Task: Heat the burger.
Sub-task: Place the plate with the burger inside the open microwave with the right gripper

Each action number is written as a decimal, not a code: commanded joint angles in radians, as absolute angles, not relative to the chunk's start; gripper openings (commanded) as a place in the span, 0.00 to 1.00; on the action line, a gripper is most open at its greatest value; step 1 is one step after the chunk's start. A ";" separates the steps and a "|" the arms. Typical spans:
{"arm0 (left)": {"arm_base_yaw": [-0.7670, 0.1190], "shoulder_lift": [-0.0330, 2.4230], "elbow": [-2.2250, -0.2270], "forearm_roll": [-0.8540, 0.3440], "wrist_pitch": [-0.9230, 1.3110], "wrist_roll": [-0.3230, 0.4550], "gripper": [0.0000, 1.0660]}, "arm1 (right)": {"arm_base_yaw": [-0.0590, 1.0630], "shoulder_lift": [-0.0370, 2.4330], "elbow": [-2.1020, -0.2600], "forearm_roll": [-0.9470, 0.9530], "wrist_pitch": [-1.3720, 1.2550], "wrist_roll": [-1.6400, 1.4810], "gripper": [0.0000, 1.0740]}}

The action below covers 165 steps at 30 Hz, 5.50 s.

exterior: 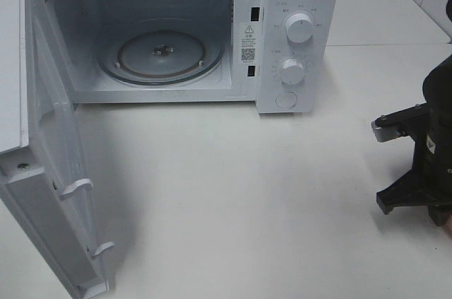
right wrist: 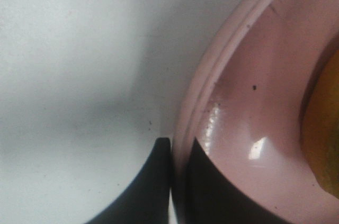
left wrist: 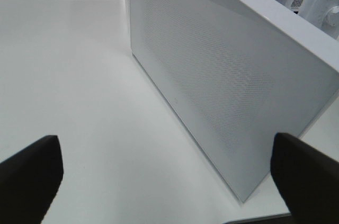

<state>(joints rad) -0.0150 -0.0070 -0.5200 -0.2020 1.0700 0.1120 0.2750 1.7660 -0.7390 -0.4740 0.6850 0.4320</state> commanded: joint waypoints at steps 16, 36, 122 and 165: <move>-0.010 -0.007 -0.517 -0.202 1.075 0.109 0.94 | 0.439 1.713 -0.734 -0.648 0.857 0.553 0.00; -0.010 -0.007 -0.517 -0.202 1.075 0.109 0.94 | 0.593 1.518 -0.686 -0.634 0.977 0.530 0.00; -0.010 -0.007 -0.517 -0.202 1.075 0.109 0.94 | 1.204 1.390 -0.622 -0.890 0.602 -0.089 0.00; -0.010 -0.007 -0.517 -0.202 1.075 0.109 0.94 | 0.787 1.390 -0.622 -0.194 0.232 -1.381 0.00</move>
